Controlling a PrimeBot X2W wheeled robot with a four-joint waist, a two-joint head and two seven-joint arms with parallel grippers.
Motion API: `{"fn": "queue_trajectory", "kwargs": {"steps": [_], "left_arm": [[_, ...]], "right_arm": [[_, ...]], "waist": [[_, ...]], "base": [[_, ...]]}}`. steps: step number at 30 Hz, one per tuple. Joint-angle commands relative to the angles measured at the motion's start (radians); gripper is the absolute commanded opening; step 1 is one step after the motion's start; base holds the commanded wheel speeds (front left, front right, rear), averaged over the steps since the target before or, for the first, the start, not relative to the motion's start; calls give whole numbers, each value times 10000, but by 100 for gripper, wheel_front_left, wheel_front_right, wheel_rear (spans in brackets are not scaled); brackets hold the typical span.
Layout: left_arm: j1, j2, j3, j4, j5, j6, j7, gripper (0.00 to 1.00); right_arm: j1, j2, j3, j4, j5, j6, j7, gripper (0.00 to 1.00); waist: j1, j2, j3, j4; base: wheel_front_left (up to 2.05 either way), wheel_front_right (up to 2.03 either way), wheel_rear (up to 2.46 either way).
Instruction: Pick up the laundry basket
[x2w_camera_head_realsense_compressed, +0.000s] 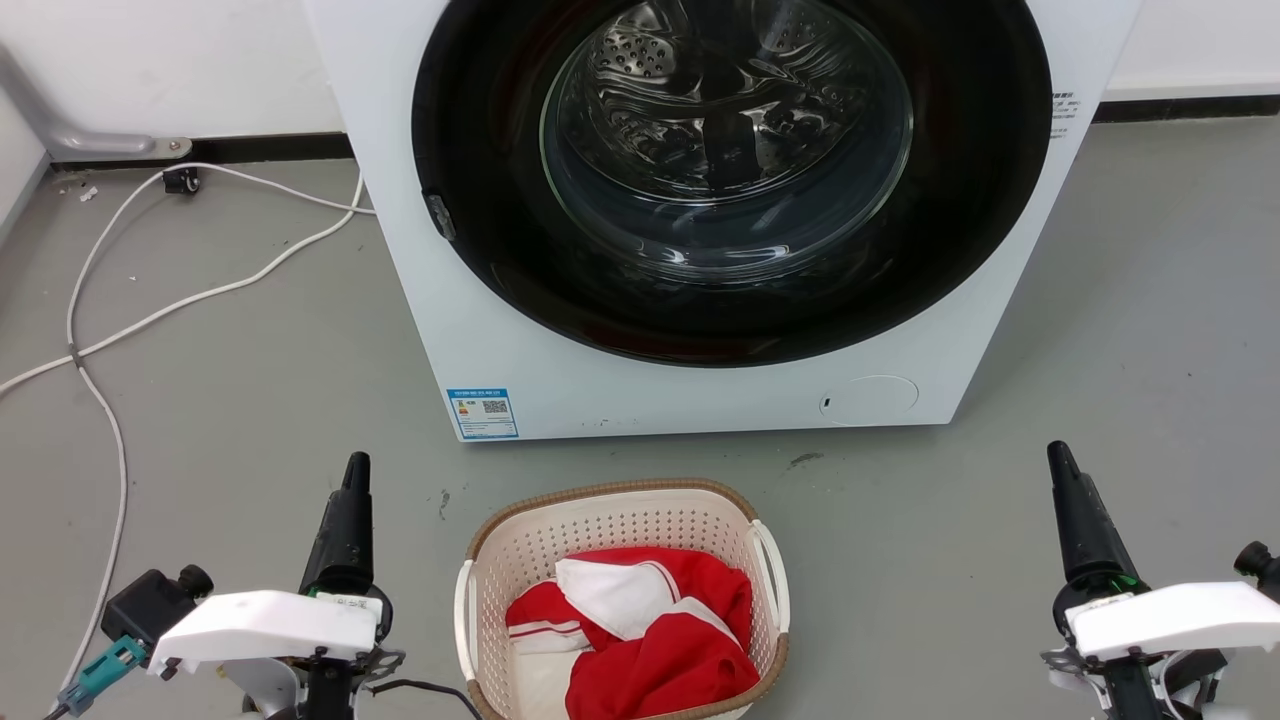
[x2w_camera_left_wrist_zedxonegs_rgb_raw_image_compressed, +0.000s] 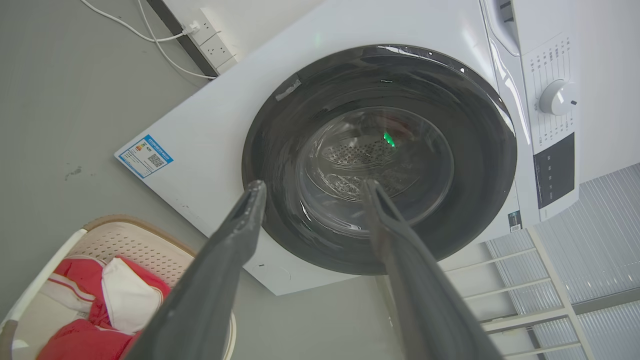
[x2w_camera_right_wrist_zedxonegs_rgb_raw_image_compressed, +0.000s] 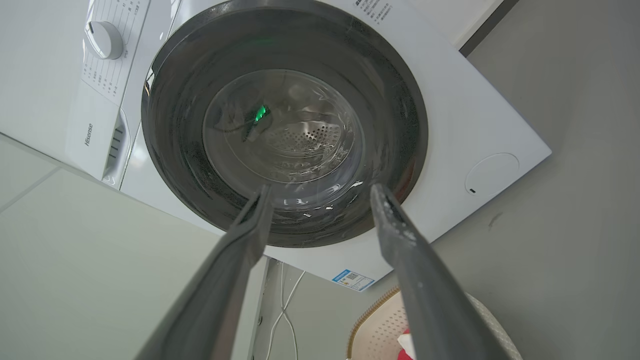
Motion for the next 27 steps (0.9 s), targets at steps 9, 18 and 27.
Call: {"fn": "queue_trajectory", "kwargs": {"steps": [9, 18, 27], "left_arm": [[67, 48, -126, -553, 1715, 32, -416, 100], [186, 53, -163, -710, 2950, -35, -714, 100], [298, 58, -231, -898, 4266, -81, -1051, 100]], "right_arm": [[108, -35, 165, -496, -1913, 0, -415, 100], [222, -35, 136, -681, -3284, 0, -720, 100], [357, -35, 232, -918, -4869, 0, -1053, 100]], "waist": [[0, 0, 14, 16], [0, 0, 37, 40], [0, 0, 70, 64]], "base": [[0, 0, 0], [0, 0, 0], [0, 0, 0]]}}
